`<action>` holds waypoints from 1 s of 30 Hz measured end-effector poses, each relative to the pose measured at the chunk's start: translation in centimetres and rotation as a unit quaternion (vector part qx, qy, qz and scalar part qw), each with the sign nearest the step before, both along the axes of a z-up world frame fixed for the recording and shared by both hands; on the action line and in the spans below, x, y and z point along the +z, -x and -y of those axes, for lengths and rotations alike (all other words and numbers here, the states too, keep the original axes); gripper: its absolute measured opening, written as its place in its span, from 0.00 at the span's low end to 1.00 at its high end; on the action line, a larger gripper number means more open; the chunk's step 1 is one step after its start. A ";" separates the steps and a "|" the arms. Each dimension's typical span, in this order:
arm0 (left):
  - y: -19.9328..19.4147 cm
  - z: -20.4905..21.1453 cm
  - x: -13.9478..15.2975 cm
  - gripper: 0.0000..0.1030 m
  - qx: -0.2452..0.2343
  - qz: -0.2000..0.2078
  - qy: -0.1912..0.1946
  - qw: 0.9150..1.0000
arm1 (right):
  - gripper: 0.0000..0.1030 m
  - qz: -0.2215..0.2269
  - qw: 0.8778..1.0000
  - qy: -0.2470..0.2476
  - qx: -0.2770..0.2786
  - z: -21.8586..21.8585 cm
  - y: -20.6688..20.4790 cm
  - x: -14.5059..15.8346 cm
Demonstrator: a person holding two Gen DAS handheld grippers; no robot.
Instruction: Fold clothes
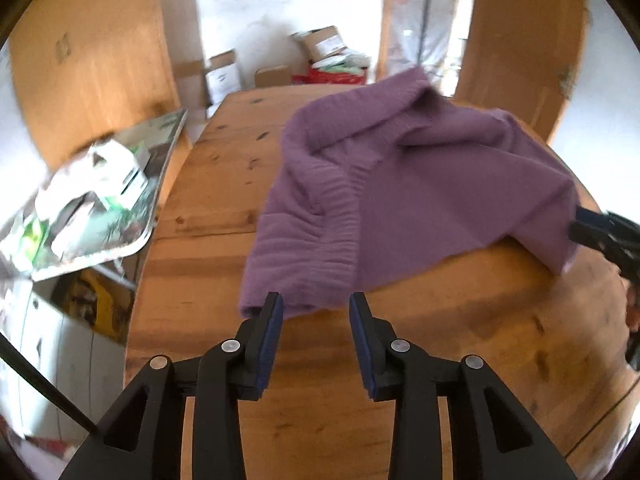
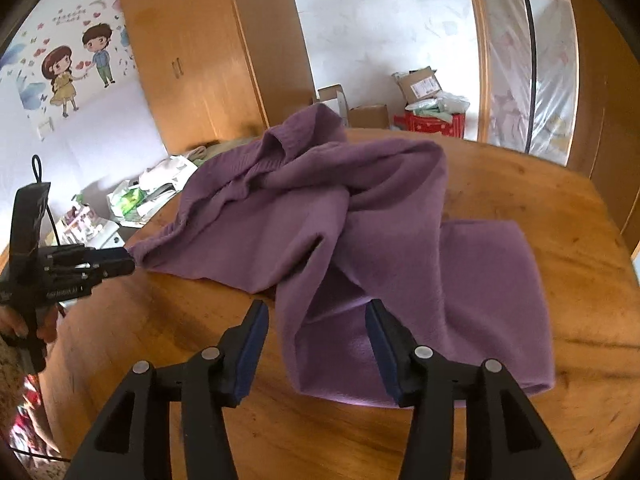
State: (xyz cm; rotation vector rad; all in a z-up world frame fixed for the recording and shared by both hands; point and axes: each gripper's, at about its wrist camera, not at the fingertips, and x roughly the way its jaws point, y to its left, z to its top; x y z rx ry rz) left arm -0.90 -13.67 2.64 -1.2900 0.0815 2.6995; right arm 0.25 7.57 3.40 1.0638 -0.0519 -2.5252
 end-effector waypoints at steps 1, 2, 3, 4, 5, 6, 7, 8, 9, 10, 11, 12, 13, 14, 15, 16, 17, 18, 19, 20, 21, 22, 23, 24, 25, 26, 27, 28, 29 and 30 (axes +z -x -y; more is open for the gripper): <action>0.0 -0.2 -0.1 0.35 -0.003 -0.001 0.005 1.000 | 0.51 0.003 1.000 -0.001 -0.002 0.1 0.0 -0.3; 0.1 -0.4 -0.2 0.35 0.002 -0.002 0.019 1.000 | 0.51 0.003 1.000 -0.002 -0.003 0.2 -0.1 -0.3; 0.3 -0.6 -0.2 0.35 0.008 -0.006 0.038 0.999 | 0.51 0.004 1.000 -0.005 -0.003 0.3 -0.1 -0.5; 0.4 -0.8 -0.3 0.35 0.007 -0.012 0.057 0.998 | 0.51 0.005 1.000 -0.011 -0.005 0.5 0.0 -0.7; 0.5 -1.1 -0.3 0.35 0.005 -0.018 0.075 0.997 | 0.51 0.007 1.000 -0.013 -0.004 0.5 0.1 -0.9; 0.6 -1.4 -0.3 0.35 0.004 -0.024 0.093 0.995 | 0.51 0.009 1.000 -0.015 -0.004 0.6 0.2 -1.1; 0.6 -1.7 -0.5 0.35 -0.002 -0.027 0.112 0.993 | 0.51 0.013 1.000 -0.018 -0.004 0.6 0.3 -1.3; 0.6 -2.1 -0.7 0.35 -0.010 -0.030 0.132 0.991 | 0.51 0.014 1.000 -0.019 -0.005 0.7 0.4 -1.4; 0.6 -2.5 -0.9 0.35 -0.017 -0.032 0.151 0.988 | 0.51 0.016 1.000 -0.019 -0.005 0.8 0.4 -1.5; 0.5 -2.9 -1.2 0.35 -0.026 -0.034 0.173 0.984 | 0.51 0.017 1.000 -0.019 -0.005 0.8 0.5 -1.6; 0.4 -3.2 -1.6 0.35 -0.035 -0.036 0.196 0.979 | 0.51 0.016 1.000 -0.019 -0.006 0.8 0.5 -1.6; 0.3 -3.4 -1.8 0.35 -0.043 -0.035 0.204 0.977 | 0.51 0.016 1.000 -0.019 -0.006 0.9 0.6 -1.7; 0.2 -3.4 -2.0 0.35 -0.050 -0.032 0.207 0.977 | 0.51 0.014 1.000 -0.018 -0.007 0.9 0.6 -1.6; 0.0 -3.3 -2.0 0.35 -0.058 -0.033 0.201 0.977 | 0.51 0.015 1.000 -0.016 -0.007 0.9 0.6 -1.6; -0.3 -3.1 -1.9 0.35 -0.066 -0.035 0.193 0.978 | 0.51 0.015 1.000 -0.015 -0.008 0.9 0.7 -1.7; -0.3 -2.9 -2.0 0.35 -0.067 -0.036 0.189 0.979 | 0.51 0.015 1.000 -0.013 -0.008 0.8 0.8 -1.7; -0.1 -2.5 -2.0 0.35 -0.061 -0.034 0.185 0.980 | 0.51 0.016 1.000 -0.015 -0.009 0.9 0.8 -1.7; 0.2 -2.0 -2.0 0.35 -0.054 -0.032 0.180 0.982 | 0.51 0.017 1.000 -0.016 -0.010 1.0 0.9 -1.8; 0.4 -1.6 -2.1 0.35 -0.046 -0.030 0.176 0.983 | 0.51 0.017 1.000 -0.015 -0.010 1.0 1.0 -1.8; 0.6 -1.4 -2.1 0.35 -0.044 -0.029 0.171 0.984 | 0.51 0.018 1.000 -0.013 -0.010 1.0 1.0 -1.8; 0.8 -1.4 -2.1 0.35 -0.043 -0.031 0.167 0.984 | 0.51 0.018 1.000 -0.012 -0.010 1.0 1.1 -1.9; 1.0 -1.5 -2.1 0.35 -0.046 -0.034 0.172 0.983 | 0.51 0.018 1.000 -0.011 -0.011 1.0 1.1 -1.9; 1.2 -1.6 -2.2 0.35 -0.051 -0.037 0.180 0.982 | 0.51 0.020 1.000 -0.012 -0.012 1.0 1.2 -2.0; 1.3 -1.8 -2.2 0.35 -0.055 -0.039 0.185 0.980 | 0.51 0.021 1.000 -0.013 -0.013 1.0 1.2 -2.0; 1.4 -1.9 -2.2 0.35 -0.059 -0.041 0.188 0.979 | 0.51 0.021 1.000 -0.014 -0.014 1.0 1.2 -2.1; 1.5 -1.9 -2.0 0.35 -0.066 -0.045 0.184 0.980 | 0.51 0.022 1.000 -0.012 -0.014 1.0 1.2 -2.1; 1.6 -1.7 -1.8 0.35 -0.068 -0.050 0.172 0.981 | 0.51 0.023 1.000 -0.010 -0.015 1.0 1.2 -2.1; 1.6 -1.5 -1.6 0.35 -0.069 -0.054 0.160 0.983 | 0.51 0.023 1.000 -0.004 -0.010 1.0 1.2 -2.1; 1.8 -1.2 -1.5 0.35 -0.069 -0.055 0.150 0.985 | 0.51 0.023 1.000 -0.002 -0.008 1.0 1.1 -2.1; 2.0 -0.9 -1.4 0.35 -0.070 -0.054 0.142 0.986 | 0.51 0.025 1.000 -0.002 -0.007 1.1 1.1 -2.1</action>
